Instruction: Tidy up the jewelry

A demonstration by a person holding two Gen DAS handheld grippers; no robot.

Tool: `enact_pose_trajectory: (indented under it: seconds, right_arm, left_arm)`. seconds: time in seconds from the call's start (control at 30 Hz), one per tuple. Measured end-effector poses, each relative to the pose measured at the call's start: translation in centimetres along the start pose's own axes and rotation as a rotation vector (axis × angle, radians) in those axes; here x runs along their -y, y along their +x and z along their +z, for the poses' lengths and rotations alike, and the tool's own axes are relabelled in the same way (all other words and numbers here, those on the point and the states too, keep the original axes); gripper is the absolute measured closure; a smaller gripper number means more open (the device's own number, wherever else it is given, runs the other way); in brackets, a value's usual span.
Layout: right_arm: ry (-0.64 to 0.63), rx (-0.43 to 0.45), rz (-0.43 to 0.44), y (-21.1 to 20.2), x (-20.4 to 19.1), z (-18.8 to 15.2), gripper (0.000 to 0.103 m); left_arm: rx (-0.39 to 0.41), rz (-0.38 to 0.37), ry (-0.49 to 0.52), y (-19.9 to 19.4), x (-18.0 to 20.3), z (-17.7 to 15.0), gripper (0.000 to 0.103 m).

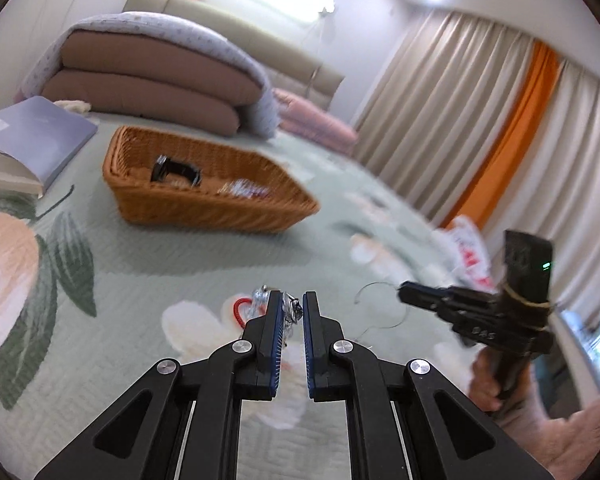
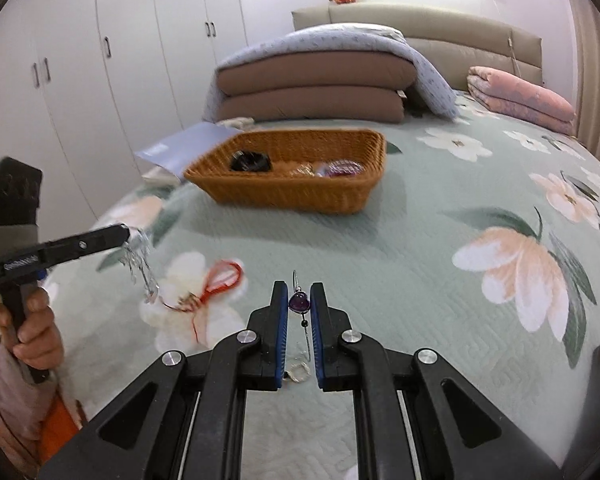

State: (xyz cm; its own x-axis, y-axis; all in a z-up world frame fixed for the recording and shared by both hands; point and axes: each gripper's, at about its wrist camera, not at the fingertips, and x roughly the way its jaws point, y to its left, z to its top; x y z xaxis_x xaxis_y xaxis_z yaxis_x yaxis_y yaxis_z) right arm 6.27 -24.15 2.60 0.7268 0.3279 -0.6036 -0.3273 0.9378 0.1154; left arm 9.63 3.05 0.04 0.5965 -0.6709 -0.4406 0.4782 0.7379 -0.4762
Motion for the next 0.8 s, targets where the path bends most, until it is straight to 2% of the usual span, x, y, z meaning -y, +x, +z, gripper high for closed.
enact_pose_trajectory:
  seconds: [0.07, 0.13, 0.17, 0.27, 0.37, 0.6, 0.7, 0.8]
  right_arm:
    - [0.000, -0.009, -0.004, 0.3, -0.3, 0.0, 0.090]
    - [0.006, -0.017, 0.010, 0.5, -0.5, -0.2, 0.090]
    - [0.007, -0.022, 0.007, 0.7, -0.6, -0.3, 0.090]
    - [0.012, -0.022, 0.018, 0.8, -0.7, -0.2, 0.090]
    - [0.011, -0.005, 0.030, 0.6, -0.6, 0.8, 0.090]
    - [0.012, 0.089, 0.040, 0.8, 0.3, 6.4, 0.090]
    - [0.048, 0.118, 0.065, 2.0, 1.3, 9.5, 0.090]
    - [0.085, 0.131, 0.089, 4.0, 2.2, 12.3, 0.090]
  left_arm:
    - [-0.017, 0.030, -0.017, -0.1, -0.6, 0.0, 0.093]
    - [-0.076, 0.106, -0.037, 0.5, -1.6, -0.5, 0.093]
    - [-0.092, 0.119, -0.053, 0.7, -2.1, -0.9, 0.093]
    - [-0.092, 0.086, -0.119, 0.3, -3.6, -1.6, 0.093]
    - [-0.058, 0.065, -0.090, -0.5, -2.9, -0.7, 0.093]
    - [-0.007, 0.019, 0.044, -0.5, 0.6, 3.6, 0.093]
    - [0.026, 0.017, 0.092, 0.9, 1.7, 6.9, 0.093]
    - [0.050, 0.009, 0.084, 3.3, 1.7, 10.0, 0.093]
